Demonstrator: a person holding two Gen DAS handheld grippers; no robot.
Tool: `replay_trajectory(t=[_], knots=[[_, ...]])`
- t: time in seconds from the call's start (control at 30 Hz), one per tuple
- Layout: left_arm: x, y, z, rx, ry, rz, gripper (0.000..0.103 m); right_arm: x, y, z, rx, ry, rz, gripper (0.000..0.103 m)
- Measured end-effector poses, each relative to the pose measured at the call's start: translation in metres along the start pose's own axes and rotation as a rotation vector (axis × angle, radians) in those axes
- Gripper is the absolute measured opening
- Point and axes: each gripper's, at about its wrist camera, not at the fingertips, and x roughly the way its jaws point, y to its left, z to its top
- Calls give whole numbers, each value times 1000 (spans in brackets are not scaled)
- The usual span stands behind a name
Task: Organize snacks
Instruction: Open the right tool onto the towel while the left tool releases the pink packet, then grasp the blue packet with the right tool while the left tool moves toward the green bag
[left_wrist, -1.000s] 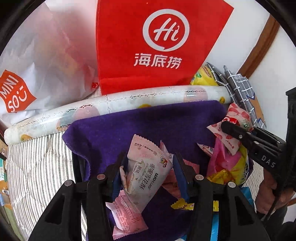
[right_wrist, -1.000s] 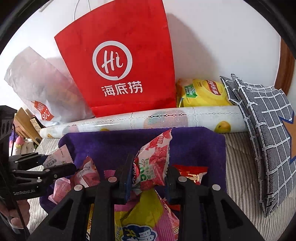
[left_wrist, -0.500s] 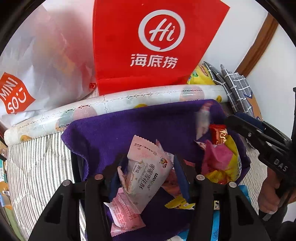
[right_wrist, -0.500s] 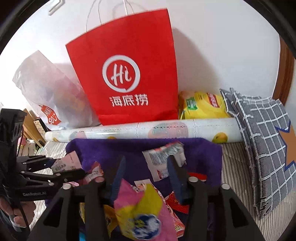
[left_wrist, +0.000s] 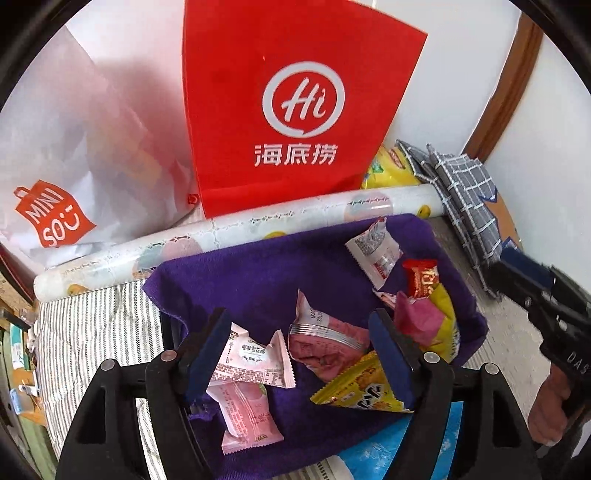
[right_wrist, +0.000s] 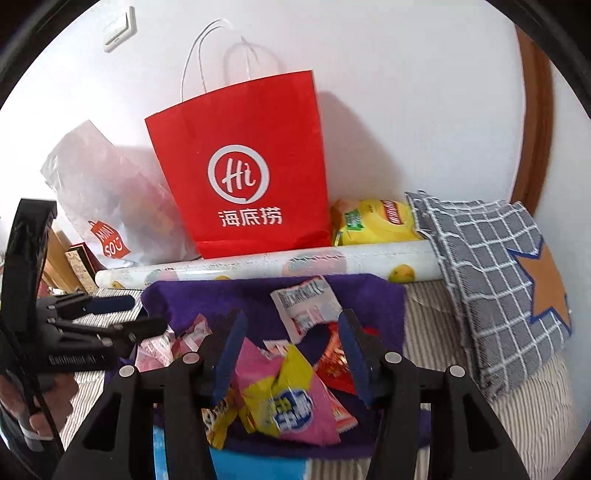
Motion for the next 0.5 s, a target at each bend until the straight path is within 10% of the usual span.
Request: replay_trajectory(t=[0.5], knots=[[-52, -21, -3, 19, -84, -89, 89, -49, -13, -36, 75, 11, -87, 78]])
